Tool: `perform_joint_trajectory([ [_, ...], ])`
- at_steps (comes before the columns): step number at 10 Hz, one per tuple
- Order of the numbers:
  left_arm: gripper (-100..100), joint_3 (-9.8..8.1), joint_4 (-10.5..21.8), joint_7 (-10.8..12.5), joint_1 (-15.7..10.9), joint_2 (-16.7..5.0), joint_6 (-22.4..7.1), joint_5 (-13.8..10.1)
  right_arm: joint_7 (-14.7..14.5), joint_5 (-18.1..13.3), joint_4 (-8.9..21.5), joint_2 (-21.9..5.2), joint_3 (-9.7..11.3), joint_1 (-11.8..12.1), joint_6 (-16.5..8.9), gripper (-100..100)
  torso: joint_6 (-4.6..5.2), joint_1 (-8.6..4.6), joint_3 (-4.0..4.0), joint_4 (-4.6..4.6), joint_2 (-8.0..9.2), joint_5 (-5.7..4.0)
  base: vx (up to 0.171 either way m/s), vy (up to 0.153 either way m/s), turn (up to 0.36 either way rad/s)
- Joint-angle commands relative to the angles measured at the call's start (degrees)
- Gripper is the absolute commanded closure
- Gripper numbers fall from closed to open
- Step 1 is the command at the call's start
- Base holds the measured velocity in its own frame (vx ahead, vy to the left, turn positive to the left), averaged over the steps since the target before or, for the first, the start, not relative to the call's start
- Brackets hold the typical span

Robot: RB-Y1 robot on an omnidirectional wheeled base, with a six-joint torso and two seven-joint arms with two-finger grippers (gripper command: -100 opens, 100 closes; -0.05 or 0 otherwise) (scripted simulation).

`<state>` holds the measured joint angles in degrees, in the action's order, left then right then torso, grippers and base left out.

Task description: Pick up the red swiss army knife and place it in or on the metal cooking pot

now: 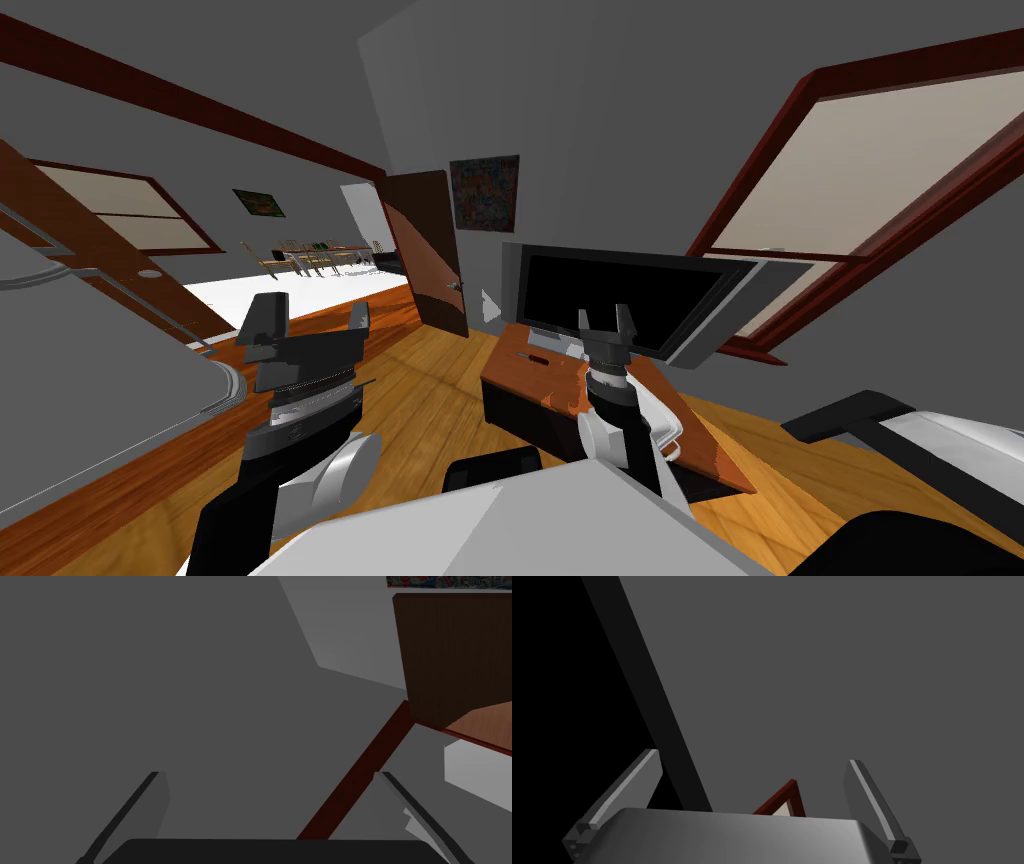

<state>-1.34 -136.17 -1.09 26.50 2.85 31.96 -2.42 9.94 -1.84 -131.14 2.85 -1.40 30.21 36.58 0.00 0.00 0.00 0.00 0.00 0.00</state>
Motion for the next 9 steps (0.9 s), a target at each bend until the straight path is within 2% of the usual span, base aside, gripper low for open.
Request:
perform_joint_trajectory([
  [1,0,0.00,0.0,0.0,0.0,0.0,0.0,0.0,0.0,-0.1,0.2,-2.8,0.0,0.0,0.0,-100,0.00,0.00,0.00,0.00,0.00,0.00,-0.035,-0.006,0.003],
  [3,0,0.00,0.0,0.0,0.0,0.0,0.0,0.0,0.0,-0.3,0.7,-6.1,0.0,0.0,0.0,-100,0.00,-0.05,0.12,0.04,0.21,-0.01,-0.081,-0.013,0.015],
  [4,0,0.00,0.0,0.0,0.0,0.0,0.0,0.0,0.0,-0.3,0.7,-6.9,0.0,0.0,0.0,-100,0.00,-0.10,0.19,0.07,0.33,-0.02,-0.073,-0.011,0.010],
  [7,0,0.00,0.0,0.0,0.0,0.0,0.0,0.0,-0.1,-1.0,2.9,-12.6,0.3,0.2,-0.2,-100,0.00,-0.02,0.18,0.07,0.31,-0.01,-0.088,-0.003,0.048],
  [8,0,0.00,0.0,0.0,0.0,0.0,0.0,0.0,-0.1,-1.0,2.9,-13.2,0.3,0.2,-0.2,-100,-0.01,-0.05,0.24,0.09,0.42,-0.01,-0.087,-0.008,0.026],
  [9,0,0.00,0.0,0.0,0.0,0.0,0.0,0.0,-0.2,-1.4,4.1,-15.3,0.6,0.3,-0.3,-100,0.01,-0.05,0.21,0.09,0.36,-0.01,-0.084,0.002,0.068],
])
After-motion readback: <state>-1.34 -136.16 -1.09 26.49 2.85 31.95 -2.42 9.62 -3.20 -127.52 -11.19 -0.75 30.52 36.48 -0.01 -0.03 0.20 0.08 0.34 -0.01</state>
